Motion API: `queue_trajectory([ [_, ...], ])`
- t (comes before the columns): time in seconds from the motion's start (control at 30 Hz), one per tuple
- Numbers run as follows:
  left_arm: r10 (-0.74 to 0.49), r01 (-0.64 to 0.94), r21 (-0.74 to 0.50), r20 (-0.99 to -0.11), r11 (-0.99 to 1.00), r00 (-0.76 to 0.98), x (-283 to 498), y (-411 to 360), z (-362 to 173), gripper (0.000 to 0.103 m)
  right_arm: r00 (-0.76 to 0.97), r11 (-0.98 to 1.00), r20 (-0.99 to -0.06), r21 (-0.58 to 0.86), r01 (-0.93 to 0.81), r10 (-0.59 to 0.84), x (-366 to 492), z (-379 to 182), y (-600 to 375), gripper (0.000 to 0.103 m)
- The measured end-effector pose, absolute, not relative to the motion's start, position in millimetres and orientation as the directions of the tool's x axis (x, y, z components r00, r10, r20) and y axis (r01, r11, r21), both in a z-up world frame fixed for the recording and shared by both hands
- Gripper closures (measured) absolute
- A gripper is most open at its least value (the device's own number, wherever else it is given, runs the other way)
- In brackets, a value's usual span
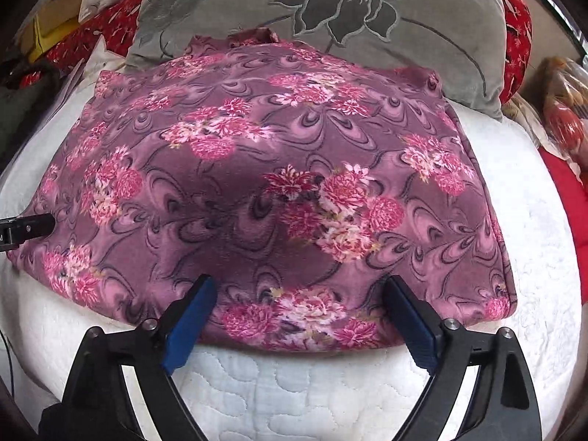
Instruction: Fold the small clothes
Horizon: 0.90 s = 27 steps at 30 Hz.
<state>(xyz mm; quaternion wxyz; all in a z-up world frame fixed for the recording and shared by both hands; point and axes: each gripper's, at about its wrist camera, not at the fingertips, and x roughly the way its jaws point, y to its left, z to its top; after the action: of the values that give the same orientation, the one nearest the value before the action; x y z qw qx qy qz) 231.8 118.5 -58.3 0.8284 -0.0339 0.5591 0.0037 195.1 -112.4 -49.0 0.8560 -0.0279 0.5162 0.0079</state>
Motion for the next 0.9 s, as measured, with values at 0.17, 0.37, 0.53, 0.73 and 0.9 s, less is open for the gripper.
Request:
queue_trajectory([
  [0.17, -0.027, -0.039, -0.044, -0.926, 0.998, 0.377, 230.9, 117.9, -59.1, 0.004, 0.468, 0.998, -0.883, -0.046, -0.041, -0.022, 194.8, -47.7, -116.0, 0.008],
  [0.37, -0.095, -0.034, -0.114, -0.932, 0.993, 0.350, 237.3, 130.6, -46.8, 0.004, 0.488, 0.997, -0.872, -0.068, -0.046, -0.036, 194.1, -34.9, -103.4, 0.012],
  [0.53, -0.122, -0.139, -0.184, -0.923, 0.973, 0.366, 263.0, 184.6, -25.8, 0.004, 0.567, 0.963, -0.821, -0.092, -0.252, 0.070, 179.6, -13.3, -48.4, 0.012],
  [0.73, -0.133, -0.172, -0.204, -0.927, 0.964, 0.352, 287.5, 225.4, -15.9, 0.004, 0.570, 0.842, -0.802, -0.174, -0.511, 0.181, 162.9, -18.6, 42.1, 0.012],
  [0.9, -0.182, -0.153, -0.235, -0.936, 0.960, 0.300, 308.8, 232.4, -28.8, 0.004, 0.667, 0.739, -0.723, -0.349, -0.576, 0.178, 156.0, -32.7, 106.6, 0.012],
])
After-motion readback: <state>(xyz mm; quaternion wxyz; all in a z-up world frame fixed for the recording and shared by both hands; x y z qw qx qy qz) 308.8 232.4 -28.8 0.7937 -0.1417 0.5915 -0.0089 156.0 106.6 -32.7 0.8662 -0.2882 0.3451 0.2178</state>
